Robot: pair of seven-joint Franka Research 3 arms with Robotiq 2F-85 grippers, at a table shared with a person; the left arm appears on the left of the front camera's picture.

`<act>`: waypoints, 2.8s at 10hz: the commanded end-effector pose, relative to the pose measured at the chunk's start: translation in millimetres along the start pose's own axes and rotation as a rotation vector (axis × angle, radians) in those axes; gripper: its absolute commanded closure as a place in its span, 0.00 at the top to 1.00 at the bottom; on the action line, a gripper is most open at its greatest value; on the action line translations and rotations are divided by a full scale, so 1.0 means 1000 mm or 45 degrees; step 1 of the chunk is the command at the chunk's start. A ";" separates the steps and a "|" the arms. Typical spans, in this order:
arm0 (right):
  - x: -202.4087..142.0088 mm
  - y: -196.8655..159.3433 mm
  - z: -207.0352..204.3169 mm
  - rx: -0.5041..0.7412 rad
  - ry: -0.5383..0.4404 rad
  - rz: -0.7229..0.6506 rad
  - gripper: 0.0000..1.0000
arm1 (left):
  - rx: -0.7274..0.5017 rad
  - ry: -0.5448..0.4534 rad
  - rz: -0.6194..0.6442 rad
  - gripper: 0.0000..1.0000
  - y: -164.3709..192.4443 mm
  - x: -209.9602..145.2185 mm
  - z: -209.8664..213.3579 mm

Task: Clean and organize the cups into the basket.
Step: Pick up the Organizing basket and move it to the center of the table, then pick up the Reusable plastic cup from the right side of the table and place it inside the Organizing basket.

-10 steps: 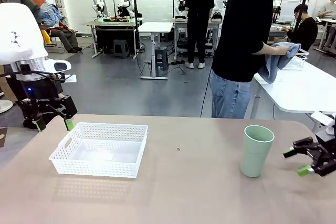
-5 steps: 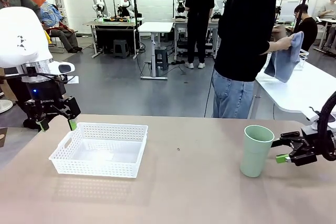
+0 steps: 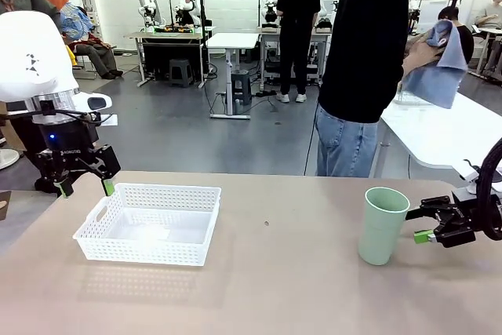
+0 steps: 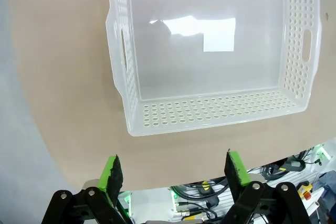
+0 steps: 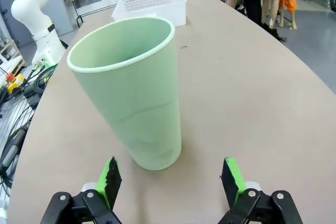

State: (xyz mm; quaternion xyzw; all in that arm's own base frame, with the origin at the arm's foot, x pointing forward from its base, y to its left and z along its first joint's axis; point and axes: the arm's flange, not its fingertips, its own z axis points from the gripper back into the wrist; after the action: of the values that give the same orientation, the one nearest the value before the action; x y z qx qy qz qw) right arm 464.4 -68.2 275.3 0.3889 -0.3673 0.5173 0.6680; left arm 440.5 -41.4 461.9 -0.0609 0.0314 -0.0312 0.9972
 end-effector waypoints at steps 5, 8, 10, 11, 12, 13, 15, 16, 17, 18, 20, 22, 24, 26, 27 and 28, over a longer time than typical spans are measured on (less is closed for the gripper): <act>0.006 0.001 -0.019 0.100 -0.070 0.100 1.00 | -0.064 0.065 0.111 1.00 0.030 0.010 -0.013; 0.012 0.008 -0.027 0.151 -0.097 0.138 1.00 | -0.098 0.095 0.158 1.00 0.041 0.020 -0.019; 0.015 0.013 -0.036 0.176 -0.099 0.155 1.00 | -0.113 0.132 0.166 1.00 0.045 0.025 -0.029; 0.014 0.013 -0.045 0.198 -0.104 0.161 1.00 | -0.111 0.167 0.156 1.00 0.045 0.029 -0.037; 0.013 0.014 -0.053 0.219 -0.098 0.162 1.00 | -0.106 0.194 0.143 1.00 0.045 0.029 -0.043; 0.011 0.014 -0.060 0.235 -0.090 0.160 1.00 | -0.105 0.214 0.117 1.00 0.044 0.029 -0.048; 0.007 0.012 -0.074 0.271 -0.078 0.134 1.00 | -0.088 0.256 0.094 1.00 0.040 0.029 -0.059; 0.006 0.012 -0.082 0.291 -0.070 0.130 1.00 | -0.078 0.278 0.089 1.00 0.037 0.027 -0.064; 0.004 0.011 -0.090 0.305 -0.058 0.121 1.00 | -0.070 0.298 0.084 1.00 0.034 0.024 -0.069; 0.003 0.011 -0.096 0.312 -0.054 0.118 1.00 | -0.053 0.310 0.078 1.00 0.030 0.020 -0.074; 0.001 0.008 -0.108 0.315 -0.064 0.111 1.00 | 0.008 0.325 0.087 1.00 0.023 0.014 -0.083; 0.001 0.006 -0.114 0.315 -0.079 0.110 1.00 | 0.048 0.314 0.118 1.00 0.022 0.014 -0.091; 0.002 0.007 -0.117 0.316 -0.085 0.120 1.00 | 0.072 0.286 0.146 1.00 0.023 0.016 -0.102; 0.001 0.007 -0.118 0.318 -0.103 0.135 1.00 | 0.076 0.224 0.166 1.00 0.027 0.018 -0.110; 0.001 0.007 -0.119 0.316 -0.110 0.144 1.00 | 0.098 0.159 0.208 1.00 0.030 0.018 -0.112; 0.001 0.007 -0.119 0.314 -0.113 0.148 1.00 | 0.122 0.111 0.238 1.00 0.029 0.019 -0.112</act>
State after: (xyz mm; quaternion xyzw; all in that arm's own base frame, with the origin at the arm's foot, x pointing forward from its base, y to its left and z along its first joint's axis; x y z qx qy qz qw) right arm 463.9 32.5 231.3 0.4717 -0.3297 0.5810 0.5755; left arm 457.8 -26.0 351.6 -0.0379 0.1022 0.0332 0.9935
